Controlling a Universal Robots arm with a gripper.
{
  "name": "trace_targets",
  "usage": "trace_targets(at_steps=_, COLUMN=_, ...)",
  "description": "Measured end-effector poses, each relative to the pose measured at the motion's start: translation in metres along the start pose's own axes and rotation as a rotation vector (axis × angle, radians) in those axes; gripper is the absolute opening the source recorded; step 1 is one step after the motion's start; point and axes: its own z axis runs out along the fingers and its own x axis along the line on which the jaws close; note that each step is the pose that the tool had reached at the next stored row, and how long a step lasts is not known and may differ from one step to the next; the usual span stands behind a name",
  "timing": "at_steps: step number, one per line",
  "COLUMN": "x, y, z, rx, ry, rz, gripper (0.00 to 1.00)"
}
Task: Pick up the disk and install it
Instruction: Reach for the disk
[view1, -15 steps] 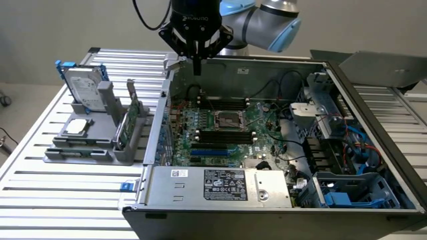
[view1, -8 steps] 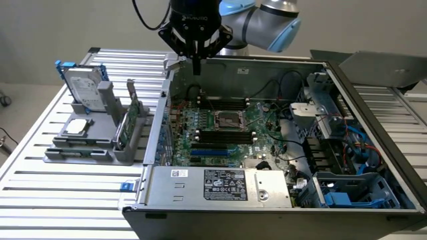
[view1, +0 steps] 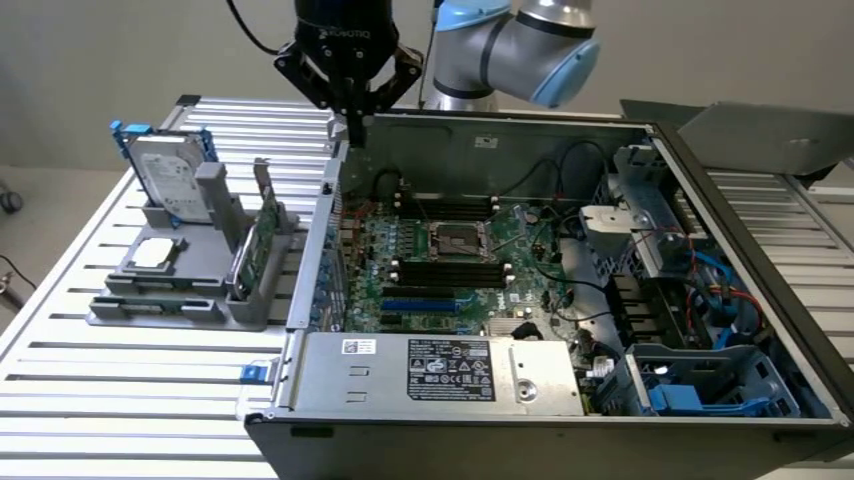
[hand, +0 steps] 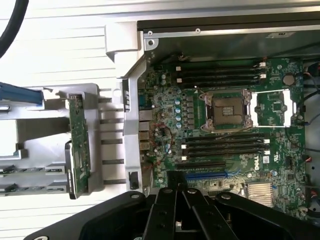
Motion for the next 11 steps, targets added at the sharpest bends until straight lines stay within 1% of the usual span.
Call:
trace_targets(at_steps=7, x=0.033, y=0.0074, z=0.0001, rx=0.0, ry=-0.0001, rz=0.0, gripper=0.11)
trace_targets(at_steps=11, x=0.05, y=0.0149, z=0.0003, rx=0.0, ry=-0.0014, rz=0.0, gripper=0.11)
